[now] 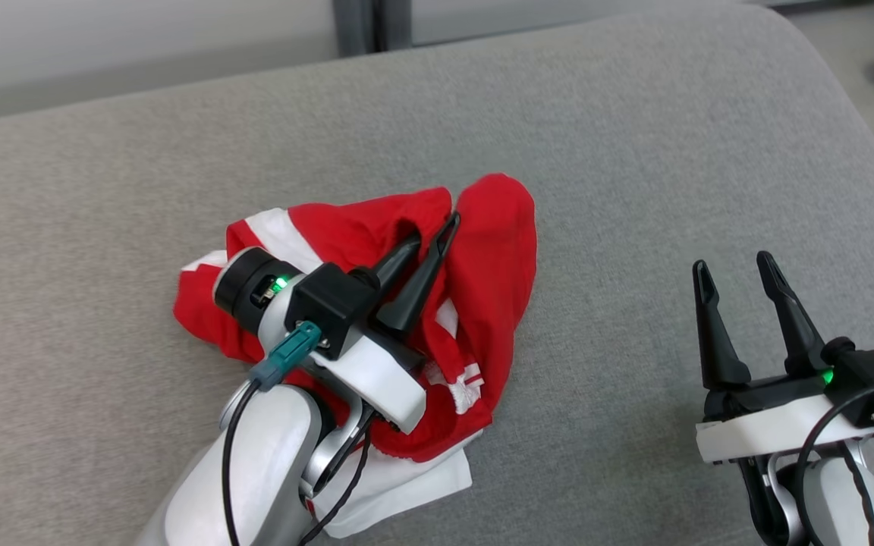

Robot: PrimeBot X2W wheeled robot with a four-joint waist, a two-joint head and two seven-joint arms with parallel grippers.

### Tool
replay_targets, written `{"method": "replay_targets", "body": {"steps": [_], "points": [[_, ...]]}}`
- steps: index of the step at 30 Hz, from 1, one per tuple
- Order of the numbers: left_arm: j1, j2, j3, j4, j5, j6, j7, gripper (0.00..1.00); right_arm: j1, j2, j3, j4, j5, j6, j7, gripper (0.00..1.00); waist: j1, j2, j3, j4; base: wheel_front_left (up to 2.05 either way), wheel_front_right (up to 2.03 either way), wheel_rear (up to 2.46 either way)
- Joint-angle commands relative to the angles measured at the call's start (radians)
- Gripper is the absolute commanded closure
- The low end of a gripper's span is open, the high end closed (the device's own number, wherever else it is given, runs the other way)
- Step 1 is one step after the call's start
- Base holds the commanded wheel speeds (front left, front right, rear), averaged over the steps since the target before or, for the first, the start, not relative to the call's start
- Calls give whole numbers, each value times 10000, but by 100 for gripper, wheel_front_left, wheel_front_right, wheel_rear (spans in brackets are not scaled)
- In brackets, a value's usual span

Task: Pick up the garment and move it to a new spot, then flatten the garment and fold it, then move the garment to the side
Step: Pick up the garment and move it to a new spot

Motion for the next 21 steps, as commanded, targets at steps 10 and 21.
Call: {"method": "replay_targets", "body": {"steps": [10,21], "points": [[-540,-98,-411,2329,-399,-410,-82,100,-342,29,-46,-152,298,19,-91,0,0,-1,953,-617,0,0,0],[-453,-199,-765,3151,-548,-468,-494,0,-208,26,-71,-57,323,19,-93,0,0,-1,363,-362,0,0,0]]}}
